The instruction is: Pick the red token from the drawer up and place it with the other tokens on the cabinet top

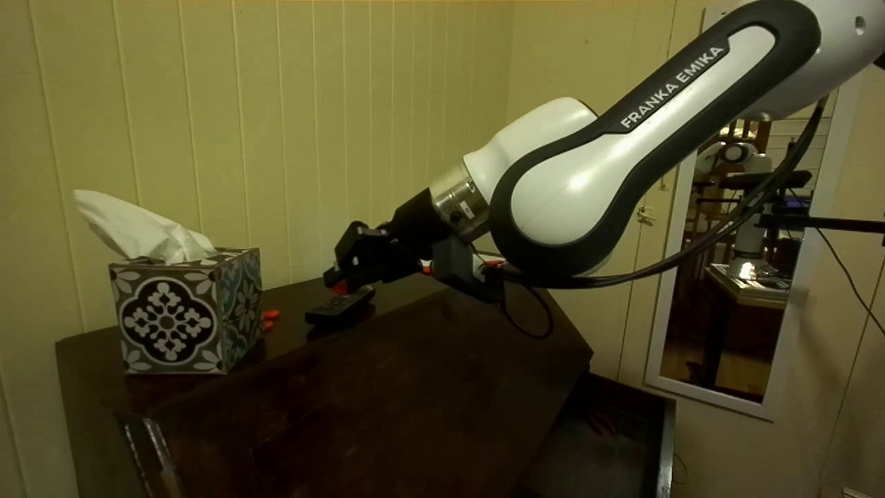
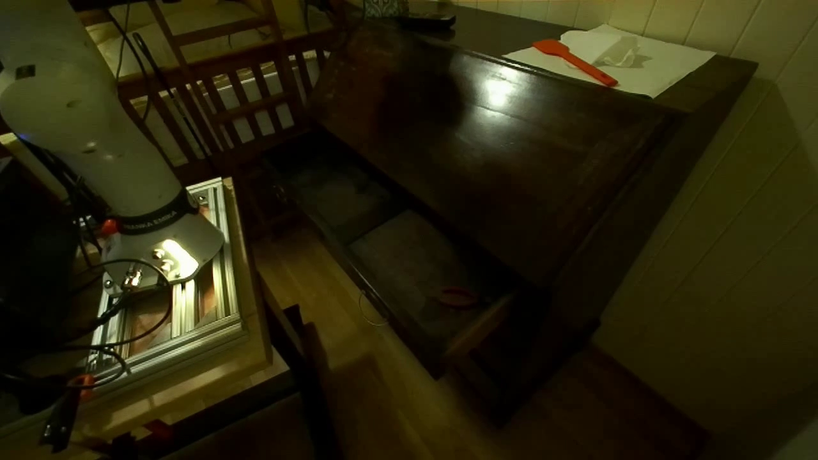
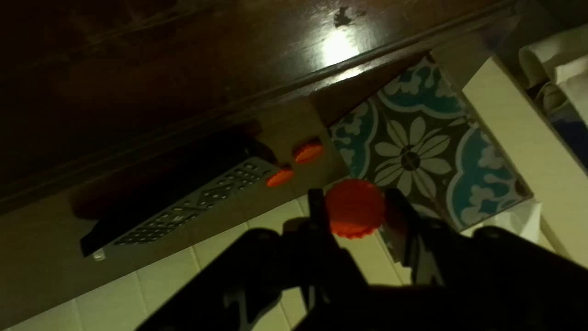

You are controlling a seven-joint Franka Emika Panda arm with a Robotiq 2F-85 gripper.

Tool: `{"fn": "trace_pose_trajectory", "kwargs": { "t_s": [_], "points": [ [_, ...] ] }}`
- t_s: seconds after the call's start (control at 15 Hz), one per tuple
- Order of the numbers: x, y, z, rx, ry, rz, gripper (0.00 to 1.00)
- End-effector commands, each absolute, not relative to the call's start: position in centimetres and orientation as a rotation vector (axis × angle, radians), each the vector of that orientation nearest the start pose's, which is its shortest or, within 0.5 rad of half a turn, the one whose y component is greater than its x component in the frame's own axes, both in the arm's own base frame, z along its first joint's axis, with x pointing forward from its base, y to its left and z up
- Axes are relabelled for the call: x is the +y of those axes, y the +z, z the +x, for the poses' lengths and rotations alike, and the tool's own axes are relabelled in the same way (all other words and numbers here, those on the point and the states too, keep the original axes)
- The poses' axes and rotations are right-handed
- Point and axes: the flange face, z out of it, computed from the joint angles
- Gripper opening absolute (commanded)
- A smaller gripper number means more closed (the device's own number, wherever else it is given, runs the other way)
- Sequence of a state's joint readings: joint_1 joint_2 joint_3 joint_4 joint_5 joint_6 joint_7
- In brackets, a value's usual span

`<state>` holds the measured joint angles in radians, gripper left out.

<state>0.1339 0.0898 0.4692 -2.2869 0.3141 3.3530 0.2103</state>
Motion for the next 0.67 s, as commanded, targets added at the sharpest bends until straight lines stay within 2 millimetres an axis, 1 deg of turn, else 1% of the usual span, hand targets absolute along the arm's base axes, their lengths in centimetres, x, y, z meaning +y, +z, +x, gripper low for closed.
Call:
{"fn": "trace_pose_trajectory", "kwargs": {
  "t_s": [0.0, 0.07, 0.27, 0.47, 0.6],
  "points": [
    [32.2, 43.2, 52.0, -0.187, -1.084, -2.425, 0.11],
    [32.7, 43.4, 52.9, -0.227, -1.088, -2.427, 0.11],
    [32.6, 44.8, 56.1, -0.306, -1.132, -2.437, 0.11],
    [31.8, 45.9, 58.7, -0.352, -1.155, -2.465, 0.11],
    [31.3, 46.1, 60.0, -0.374, -1.154, -2.488, 0.11]
  ]
}}
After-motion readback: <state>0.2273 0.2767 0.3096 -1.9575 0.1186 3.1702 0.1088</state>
